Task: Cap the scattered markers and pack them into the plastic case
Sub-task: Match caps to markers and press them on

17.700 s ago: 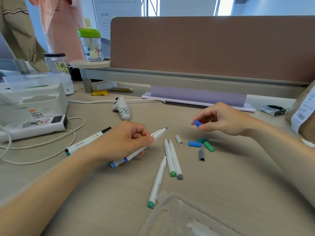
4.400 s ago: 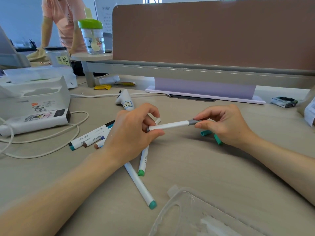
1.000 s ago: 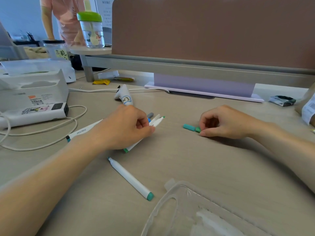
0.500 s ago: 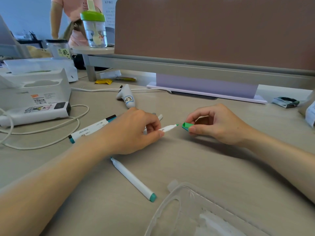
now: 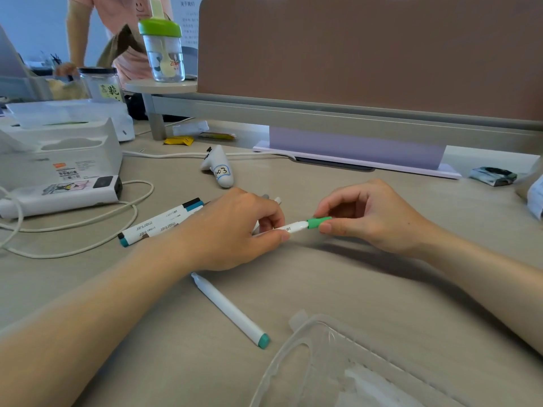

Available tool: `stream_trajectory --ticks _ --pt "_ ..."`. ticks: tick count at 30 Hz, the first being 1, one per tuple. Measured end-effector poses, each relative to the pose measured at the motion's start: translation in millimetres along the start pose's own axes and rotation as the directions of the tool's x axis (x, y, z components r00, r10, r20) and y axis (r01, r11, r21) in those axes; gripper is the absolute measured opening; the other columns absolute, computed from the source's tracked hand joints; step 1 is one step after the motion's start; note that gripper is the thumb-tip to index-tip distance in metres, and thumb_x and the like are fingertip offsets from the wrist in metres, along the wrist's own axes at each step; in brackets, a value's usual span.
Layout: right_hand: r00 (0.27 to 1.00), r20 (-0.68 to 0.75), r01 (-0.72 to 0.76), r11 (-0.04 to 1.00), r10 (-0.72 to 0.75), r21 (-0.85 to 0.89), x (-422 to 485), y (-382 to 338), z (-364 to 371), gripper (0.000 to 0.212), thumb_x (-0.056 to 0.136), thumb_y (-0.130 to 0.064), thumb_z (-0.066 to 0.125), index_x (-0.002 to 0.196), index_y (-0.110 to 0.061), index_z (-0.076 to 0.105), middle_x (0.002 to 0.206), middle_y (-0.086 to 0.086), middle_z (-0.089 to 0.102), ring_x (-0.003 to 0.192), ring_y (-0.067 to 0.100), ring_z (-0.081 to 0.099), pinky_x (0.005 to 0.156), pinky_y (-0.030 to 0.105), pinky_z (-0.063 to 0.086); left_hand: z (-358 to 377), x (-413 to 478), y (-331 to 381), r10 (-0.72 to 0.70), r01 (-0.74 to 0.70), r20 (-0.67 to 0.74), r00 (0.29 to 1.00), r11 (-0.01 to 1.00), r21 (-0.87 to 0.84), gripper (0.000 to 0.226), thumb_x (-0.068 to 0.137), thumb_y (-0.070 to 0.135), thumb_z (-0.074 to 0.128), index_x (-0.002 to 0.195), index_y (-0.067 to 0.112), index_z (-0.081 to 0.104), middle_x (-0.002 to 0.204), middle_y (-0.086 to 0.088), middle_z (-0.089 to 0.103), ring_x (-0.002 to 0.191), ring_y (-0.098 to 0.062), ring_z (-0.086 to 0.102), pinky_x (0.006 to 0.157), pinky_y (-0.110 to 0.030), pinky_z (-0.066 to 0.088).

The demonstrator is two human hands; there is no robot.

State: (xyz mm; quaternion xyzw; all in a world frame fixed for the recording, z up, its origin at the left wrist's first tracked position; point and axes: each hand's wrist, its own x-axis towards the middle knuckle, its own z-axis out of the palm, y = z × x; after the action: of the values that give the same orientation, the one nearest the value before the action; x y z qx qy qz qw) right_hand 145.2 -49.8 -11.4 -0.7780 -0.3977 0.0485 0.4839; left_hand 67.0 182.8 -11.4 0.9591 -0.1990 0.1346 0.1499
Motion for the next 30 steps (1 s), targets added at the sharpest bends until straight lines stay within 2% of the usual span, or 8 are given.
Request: stream_trajectory --ticks 7,11,16,18,20,22,26,30 --pt "0.998 -0.063 -0.020 0.996 0.026 0.089 0.2 -5.3 4.0 0.023 0.070 0.010 0.079 0.074 -0.012 0.073 0.071 0.003 0.073 0.063 0.010 0.065 0.064 0.019 0.053 2.7 -0.6 1.4 0.055 -0.053 -0.040 0.998 0.998 0.038 0.018 0.095 0.046 0.054 0.097 0.031 0.065 0.071 0.020 0.050 0.067 -0.003 0.048 0.063 -0.036 0.046" --pt "0.997 -0.076 -0.017 0.991 0.027 0.130 -1.5 -7.9 6.5 0.020 0.070 0.013 0.076 0.073 -0.005 0.071 0.065 0.005 0.072 0.058 0.011 0.065 0.060 0.017 0.053 6.6 -0.9 2.9 0.070 -0.064 -0.098 0.993 0.996 0.056 0.029 0.089 0.047 0.046 0.094 0.026 0.065 0.077 0.011 0.058 0.069 -0.011 0.047 0.063 -0.037 0.046" --pt "0.996 -0.083 0.024 0.991 -0.013 0.131 -3.7 -12.1 11.2 0.010 0.067 -0.002 0.080 0.072 -0.007 0.073 0.065 0.013 0.072 0.057 0.016 0.066 0.061 0.022 0.056 7.5 -1.3 5.6 0.068 -0.058 -0.157 0.985 0.996 0.070 0.024 0.084 0.037 0.052 0.087 0.019 0.068 0.070 0.005 0.058 0.061 -0.015 0.044 0.057 -0.035 0.043" --pt "0.996 -0.084 0.024 0.993 -0.014 0.118 -4.4 -10.6 12.7 0.012 0.069 0.001 0.080 0.072 -0.008 0.073 0.067 0.015 0.072 0.058 0.016 0.066 0.062 0.022 0.056 8.9 -1.8 6.5 0.070 -0.060 -0.159 0.985 0.996 0.070 0.022 0.084 0.036 0.054 0.085 0.019 0.068 0.067 0.005 0.057 0.059 -0.015 0.044 0.055 -0.036 0.043" --pt "0.993 -0.114 0.030 0.991 -0.016 0.127 -1.9 -9.3 12.6 0.012 0.073 0.003 0.078 0.074 -0.007 0.073 0.068 0.014 0.072 0.059 0.016 0.066 0.063 0.023 0.057 8.1 0.8 7.3 0.035 -0.028 -0.167 0.985 0.999 0.040 0.019 0.087 0.034 0.057 0.085 0.020 0.069 0.063 0.010 0.054 0.056 -0.011 0.043 0.056 -0.035 0.043" --pt "0.987 -0.158 0.013 0.992 0.007 0.124 1.8 -7.9 11.1 0.002 0.078 -0.008 0.075 0.078 -0.008 0.073 0.068 0.008 0.072 0.060 0.012 0.065 0.063 0.023 0.056 6.7 4.7 6.2 -0.021 0.024 -0.184 0.983 1.000 0.015 0.017 0.089 0.034 0.060 0.087 0.021 0.071 0.063 0.012 0.055 0.056 -0.008 0.045 0.059 -0.036 0.046" --pt "0.929 -0.367 -0.095 0.987 0.041 -0.131 8.2 17.3 -8.7 0.010 0.092 -0.021 0.067 0.087 -0.016 0.075 0.074 -0.003 0.070 0.062 0.003 0.059 0.063 0.023 0.051 3.3 5.4 -7.9 -0.147 0.154 -0.156 0.977 0.988 0.032 0.017 0.089 0.040 0.065 0.088 0.025 0.073 0.074 0.015 0.067 0.071 -0.012 0.057 0.072 -0.039 0.052" --pt "0.949 -0.312 -0.150 0.922 0.034 -0.356 7.3 39.7 -21.9 0.008 0.090 -0.021 0.069 0.090 -0.027 0.074 0.085 -0.010 0.070 0.069 0.000 0.058 0.063 0.010 0.043 2.9 2.1 -18.9 -0.216 0.221 -0.090 0.972 0.974 0.055 0.016 0.086 0.045 0.068 0.083 0.029 0.071 0.074 0.015 0.066 0.071 -0.007 0.060 0.076 -0.037 0.053"
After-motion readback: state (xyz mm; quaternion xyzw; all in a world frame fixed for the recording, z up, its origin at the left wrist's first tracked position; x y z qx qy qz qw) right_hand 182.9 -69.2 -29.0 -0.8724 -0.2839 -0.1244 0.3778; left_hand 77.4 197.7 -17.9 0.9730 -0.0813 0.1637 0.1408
